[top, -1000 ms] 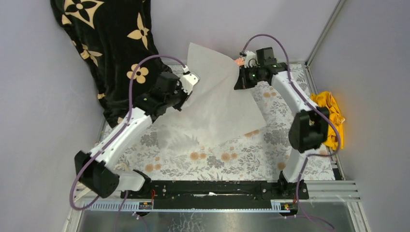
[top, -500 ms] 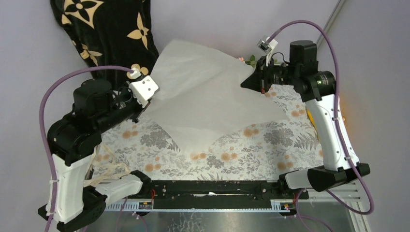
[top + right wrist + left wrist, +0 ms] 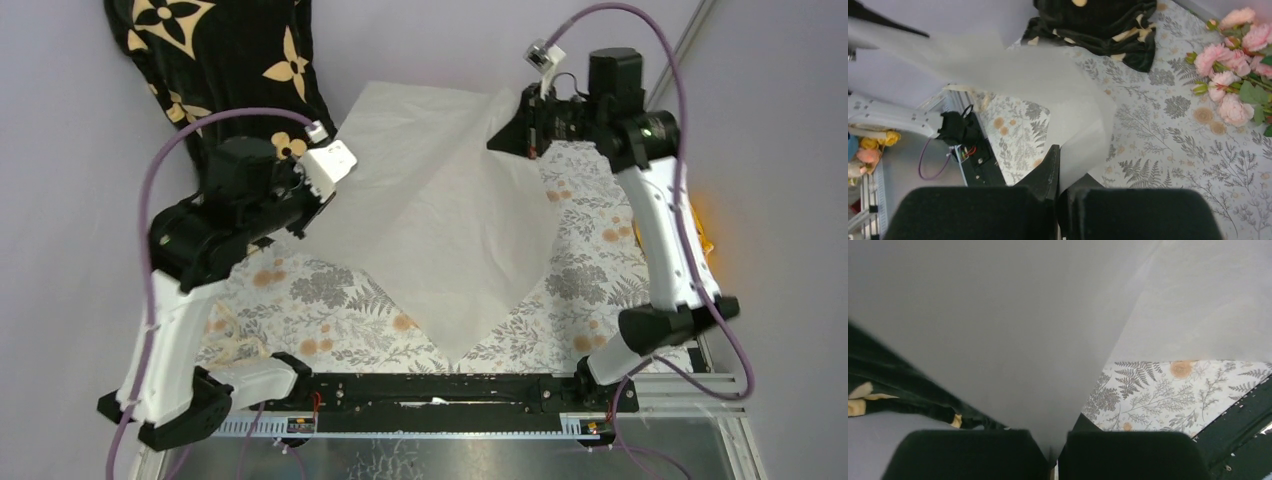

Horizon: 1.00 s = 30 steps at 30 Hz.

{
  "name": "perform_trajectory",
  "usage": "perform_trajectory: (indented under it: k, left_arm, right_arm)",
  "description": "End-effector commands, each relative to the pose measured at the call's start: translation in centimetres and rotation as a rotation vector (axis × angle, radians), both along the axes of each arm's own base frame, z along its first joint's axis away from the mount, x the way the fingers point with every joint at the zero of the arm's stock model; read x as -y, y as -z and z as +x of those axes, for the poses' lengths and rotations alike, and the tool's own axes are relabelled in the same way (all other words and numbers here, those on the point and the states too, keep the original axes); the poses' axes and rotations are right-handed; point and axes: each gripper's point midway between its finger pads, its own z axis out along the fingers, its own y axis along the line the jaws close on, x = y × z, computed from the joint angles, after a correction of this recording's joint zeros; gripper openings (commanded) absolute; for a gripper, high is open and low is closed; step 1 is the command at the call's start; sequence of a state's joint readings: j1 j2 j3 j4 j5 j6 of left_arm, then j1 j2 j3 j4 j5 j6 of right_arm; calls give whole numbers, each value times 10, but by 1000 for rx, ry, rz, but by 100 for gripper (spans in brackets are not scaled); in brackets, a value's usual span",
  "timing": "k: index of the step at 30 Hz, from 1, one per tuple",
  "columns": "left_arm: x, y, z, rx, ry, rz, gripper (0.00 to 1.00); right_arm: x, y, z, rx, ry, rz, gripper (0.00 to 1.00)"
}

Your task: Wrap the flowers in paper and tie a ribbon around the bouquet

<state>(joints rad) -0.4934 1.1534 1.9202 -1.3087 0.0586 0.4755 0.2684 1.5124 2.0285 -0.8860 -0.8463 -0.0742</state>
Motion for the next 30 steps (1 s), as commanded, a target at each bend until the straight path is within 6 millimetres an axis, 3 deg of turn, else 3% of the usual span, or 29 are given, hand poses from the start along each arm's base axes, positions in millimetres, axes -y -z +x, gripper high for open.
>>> perform_trajectory:
  k: [1,5,8,12,16,20,24,30]
  left_arm:
    - [-8,36,73,-49,-153,52,0]
    - [-33,74,138,-157,-254,-2,0]
    - [-53,129,170,-288,-326,22,0]
    - [-75,200,189,-471,-391,0,0]
    - [-128,249,203,-559,-533,-28,0]
    - [-165,288,204,-633,-598,34,0]
    - [-177,314,201,-675,-583,126,0]
    - [-181,318,204,-681,-600,136,0]
  right_arm:
    - [-22,49,86,-147,85,-6,0]
    - [-38,99,156,-203,130,-19,0]
    - [-54,143,191,-242,102,8,7]
    - [-60,202,228,-266,137,-12,40]
    - [-29,238,271,-191,291,-114,55]
    - [23,257,318,-152,511,-135,57]
    - [53,273,352,-178,655,-67,60]
    - [61,315,382,-216,781,-21,59]
